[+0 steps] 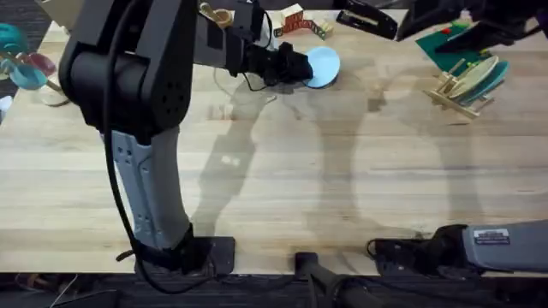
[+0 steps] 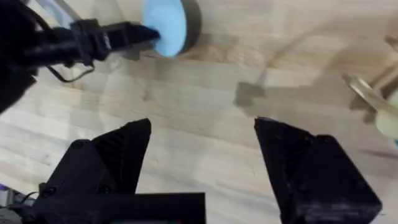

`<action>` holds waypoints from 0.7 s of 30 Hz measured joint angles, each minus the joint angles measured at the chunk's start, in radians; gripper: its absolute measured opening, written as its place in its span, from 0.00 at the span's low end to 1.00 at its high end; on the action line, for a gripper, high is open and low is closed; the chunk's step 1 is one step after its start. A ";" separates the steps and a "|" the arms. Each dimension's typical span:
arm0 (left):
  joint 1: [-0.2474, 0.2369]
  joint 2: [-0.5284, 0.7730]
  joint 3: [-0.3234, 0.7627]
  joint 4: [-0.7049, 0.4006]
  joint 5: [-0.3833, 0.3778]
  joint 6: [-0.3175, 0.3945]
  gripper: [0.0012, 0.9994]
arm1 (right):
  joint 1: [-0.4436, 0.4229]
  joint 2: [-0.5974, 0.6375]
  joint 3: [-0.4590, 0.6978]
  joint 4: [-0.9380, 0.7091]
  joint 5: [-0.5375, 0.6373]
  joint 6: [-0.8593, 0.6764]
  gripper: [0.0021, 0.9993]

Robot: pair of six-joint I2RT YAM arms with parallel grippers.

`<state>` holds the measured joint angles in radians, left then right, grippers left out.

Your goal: Pick up the plates from the table one by one and place each into a slot on the dish rack.

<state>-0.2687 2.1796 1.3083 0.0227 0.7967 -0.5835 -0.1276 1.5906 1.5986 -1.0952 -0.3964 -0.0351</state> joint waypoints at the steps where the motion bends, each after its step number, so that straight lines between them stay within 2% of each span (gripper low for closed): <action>1: 0.000 0.000 0.000 0.000 0.000 0.000 0.04 | 0.002 0.017 0.000 0.020 -0.016 0.000 1.00; 21: 0.000 0.000 0.000 0.000 0.000 0.000 0.04 | 0.162 0.390 0.000 0.386 -0.098 0.001 1.00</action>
<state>-0.2687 2.1796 1.3083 0.0227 0.7967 -0.5835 0.0346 1.9808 1.5982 -0.7089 -0.4946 -0.0345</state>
